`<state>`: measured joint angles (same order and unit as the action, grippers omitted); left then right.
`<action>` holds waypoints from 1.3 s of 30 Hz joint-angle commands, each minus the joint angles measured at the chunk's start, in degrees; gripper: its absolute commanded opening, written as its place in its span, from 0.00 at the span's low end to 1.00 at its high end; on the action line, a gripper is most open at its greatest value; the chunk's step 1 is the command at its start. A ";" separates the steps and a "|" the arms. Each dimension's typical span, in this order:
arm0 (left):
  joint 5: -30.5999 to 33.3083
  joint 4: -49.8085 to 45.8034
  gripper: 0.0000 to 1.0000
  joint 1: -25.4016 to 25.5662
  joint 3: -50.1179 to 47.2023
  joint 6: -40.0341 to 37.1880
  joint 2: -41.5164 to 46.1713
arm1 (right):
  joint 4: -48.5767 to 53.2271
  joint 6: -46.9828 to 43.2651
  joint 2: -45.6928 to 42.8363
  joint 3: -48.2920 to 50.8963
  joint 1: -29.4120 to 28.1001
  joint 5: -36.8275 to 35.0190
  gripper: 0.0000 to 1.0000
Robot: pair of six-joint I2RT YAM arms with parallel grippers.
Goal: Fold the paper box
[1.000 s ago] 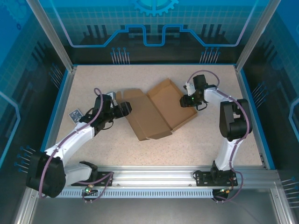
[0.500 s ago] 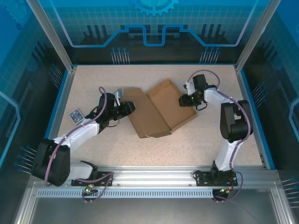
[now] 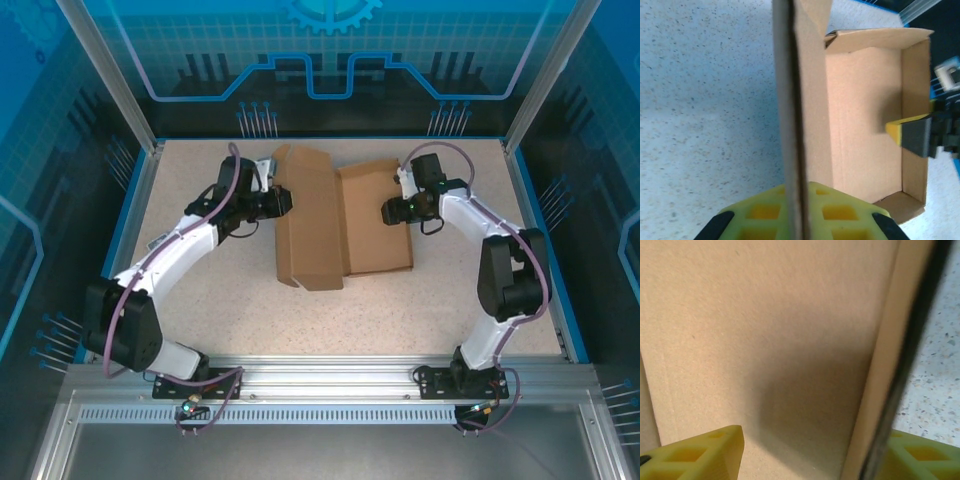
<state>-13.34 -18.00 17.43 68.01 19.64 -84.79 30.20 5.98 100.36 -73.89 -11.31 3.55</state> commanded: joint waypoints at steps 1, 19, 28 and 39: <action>2.05 -13.76 0.11 0.31 6.81 -10.26 -3.29 | 1.70 -0.50 -3.08 -0.84 -0.47 -1.72 0.66; 12.91 -37.33 0.08 1.70 34.27 -29.09 -15.02 | -3.10 3.78 -7.05 0.80 -0.80 11.30 0.71; 17.43 -46.87 0.09 3.82 45.76 -37.24 -24.25 | -4.09 3.78 -9.91 1.40 -0.21 11.01 0.72; 20.51 -51.43 0.09 6.59 56.02 -43.08 -28.90 | -2.42 3.12 -10.06 1.45 -0.22 9.15 0.72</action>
<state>4.19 -66.50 23.03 121.27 -19.75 -112.51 26.59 9.23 91.59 -72.73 -11.31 12.88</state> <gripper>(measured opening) 0.092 0.723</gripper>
